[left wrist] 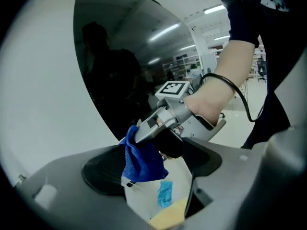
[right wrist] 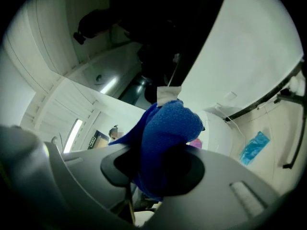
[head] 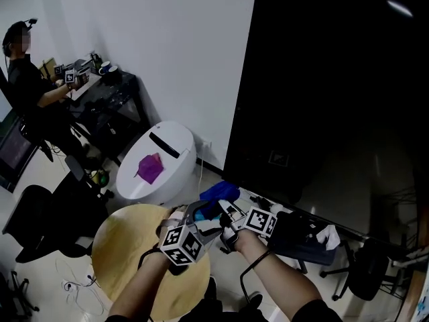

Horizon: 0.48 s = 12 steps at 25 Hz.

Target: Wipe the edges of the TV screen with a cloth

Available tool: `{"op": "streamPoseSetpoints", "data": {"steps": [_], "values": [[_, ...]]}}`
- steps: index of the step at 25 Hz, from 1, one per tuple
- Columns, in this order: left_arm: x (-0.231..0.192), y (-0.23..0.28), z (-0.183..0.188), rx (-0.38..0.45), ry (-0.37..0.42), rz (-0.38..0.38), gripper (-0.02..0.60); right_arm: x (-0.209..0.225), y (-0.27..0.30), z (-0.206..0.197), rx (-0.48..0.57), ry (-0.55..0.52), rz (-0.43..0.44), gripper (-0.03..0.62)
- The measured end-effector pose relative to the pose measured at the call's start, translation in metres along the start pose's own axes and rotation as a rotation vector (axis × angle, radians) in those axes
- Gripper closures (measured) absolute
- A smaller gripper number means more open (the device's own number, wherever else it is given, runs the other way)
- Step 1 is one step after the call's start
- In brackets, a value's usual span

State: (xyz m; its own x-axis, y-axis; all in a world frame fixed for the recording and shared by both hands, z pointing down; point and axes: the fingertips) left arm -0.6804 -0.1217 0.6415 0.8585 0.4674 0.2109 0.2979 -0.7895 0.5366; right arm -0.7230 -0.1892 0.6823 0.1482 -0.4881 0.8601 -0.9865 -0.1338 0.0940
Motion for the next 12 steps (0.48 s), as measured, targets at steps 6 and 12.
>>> {"op": "streamPoseSetpoints", "data": {"steps": [6,12], "values": [[-0.021,0.011,-0.007,-0.041,-0.036,0.038,0.233,-0.039,0.006,-0.006,-0.114,-0.320,0.041,0.471],[-0.051,-0.005,-0.002,0.093,-0.211,0.050,0.233,-0.067,0.010,-0.005,-0.244,-0.666,0.057,0.470]]}}
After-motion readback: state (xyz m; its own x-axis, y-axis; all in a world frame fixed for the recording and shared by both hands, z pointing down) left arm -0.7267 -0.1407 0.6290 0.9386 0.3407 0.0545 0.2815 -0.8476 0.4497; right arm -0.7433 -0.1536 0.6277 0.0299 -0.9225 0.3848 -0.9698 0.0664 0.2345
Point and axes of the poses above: the fingertips, and each gripper's own axes: y forward along the fingers, x to its right, z out of its top, and after that the axes turned 10 degrees about -y, right-handed
